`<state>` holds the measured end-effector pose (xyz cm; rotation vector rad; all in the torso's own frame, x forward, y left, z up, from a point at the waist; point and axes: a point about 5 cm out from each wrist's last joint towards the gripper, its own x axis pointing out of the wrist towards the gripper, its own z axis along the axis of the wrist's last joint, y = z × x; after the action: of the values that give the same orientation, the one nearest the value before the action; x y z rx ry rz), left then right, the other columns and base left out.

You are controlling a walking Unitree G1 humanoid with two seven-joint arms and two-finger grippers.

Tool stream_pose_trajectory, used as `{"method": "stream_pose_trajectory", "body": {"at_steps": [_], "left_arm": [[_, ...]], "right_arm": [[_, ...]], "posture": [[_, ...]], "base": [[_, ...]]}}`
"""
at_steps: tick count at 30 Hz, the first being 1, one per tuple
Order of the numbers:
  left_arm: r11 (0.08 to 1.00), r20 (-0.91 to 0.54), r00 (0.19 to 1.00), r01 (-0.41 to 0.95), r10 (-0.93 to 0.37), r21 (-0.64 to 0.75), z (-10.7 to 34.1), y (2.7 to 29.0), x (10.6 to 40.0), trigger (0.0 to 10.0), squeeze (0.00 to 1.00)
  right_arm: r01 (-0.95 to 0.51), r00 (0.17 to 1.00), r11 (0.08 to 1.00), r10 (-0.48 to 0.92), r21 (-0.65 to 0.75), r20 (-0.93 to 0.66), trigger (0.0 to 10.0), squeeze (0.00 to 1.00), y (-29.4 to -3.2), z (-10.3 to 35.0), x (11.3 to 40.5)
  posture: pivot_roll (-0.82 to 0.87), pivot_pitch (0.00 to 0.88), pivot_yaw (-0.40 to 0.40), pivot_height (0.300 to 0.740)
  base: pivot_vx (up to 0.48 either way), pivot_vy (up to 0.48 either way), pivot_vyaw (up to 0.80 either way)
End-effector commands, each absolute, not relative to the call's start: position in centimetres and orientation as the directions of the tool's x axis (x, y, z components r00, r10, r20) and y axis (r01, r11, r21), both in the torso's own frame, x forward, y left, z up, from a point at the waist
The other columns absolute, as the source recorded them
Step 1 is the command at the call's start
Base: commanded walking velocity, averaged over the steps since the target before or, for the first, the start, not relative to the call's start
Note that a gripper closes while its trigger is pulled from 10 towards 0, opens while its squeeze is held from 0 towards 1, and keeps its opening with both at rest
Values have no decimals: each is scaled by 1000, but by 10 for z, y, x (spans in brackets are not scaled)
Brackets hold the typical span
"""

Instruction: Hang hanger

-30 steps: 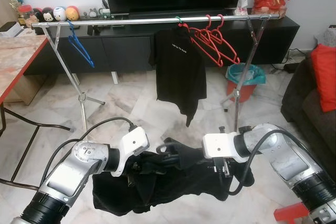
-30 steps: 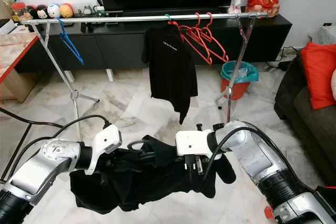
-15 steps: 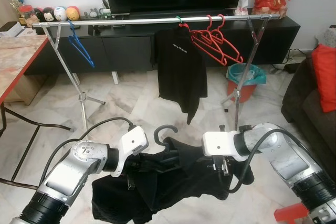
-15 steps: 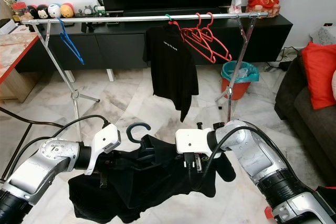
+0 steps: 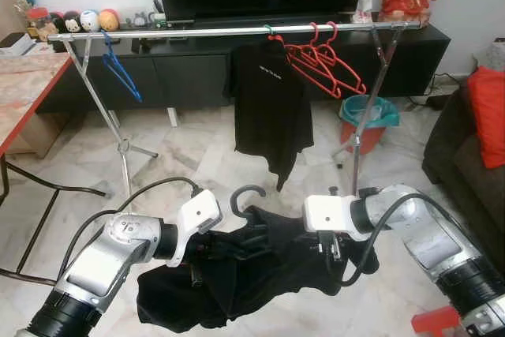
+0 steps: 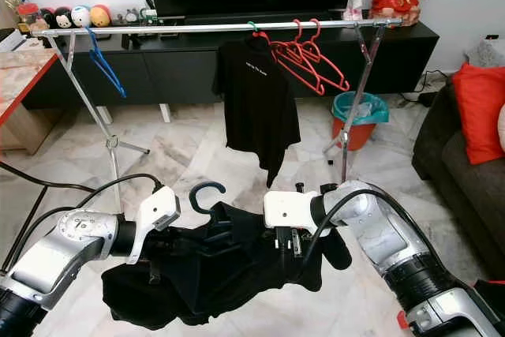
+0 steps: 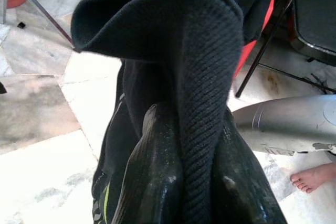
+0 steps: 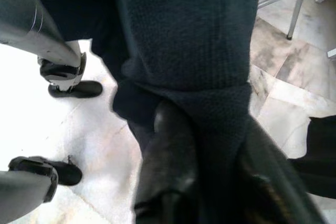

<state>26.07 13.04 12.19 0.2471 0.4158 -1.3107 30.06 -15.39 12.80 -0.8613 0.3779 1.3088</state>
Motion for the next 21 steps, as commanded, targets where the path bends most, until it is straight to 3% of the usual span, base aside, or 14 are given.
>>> {"method": "stream_pose_trajectory", "body": {"at_steps": [1, 12, 21], "left_arm": [[242, -393, 208, 969, -896, -39, 132, 131, 262, 0, 0], [253, -404, 218, 967, -888, -36, 129, 134, 261, 0, 0], [263, -430, 226, 964, -874, -29, 125, 138, 259, 0, 0]], "right_arm": [[-937, 260, 17, 700, -348, -665, 10000, 1000, -151, 134, 303], [-960, 164, -56, 685, -276, -710, 10000, 1000, -158, 132, 292], [-964, 154, -56, 683, -261, -714, 10000, 1000, -168, 139, 290]], "posture": [[90, 0, 24, 740], [86, 0, 20, 740], [81, 0, 16, 740]], "base": [[0, 0, 0], [0, 0, 0], [0, 0, 0]]}}
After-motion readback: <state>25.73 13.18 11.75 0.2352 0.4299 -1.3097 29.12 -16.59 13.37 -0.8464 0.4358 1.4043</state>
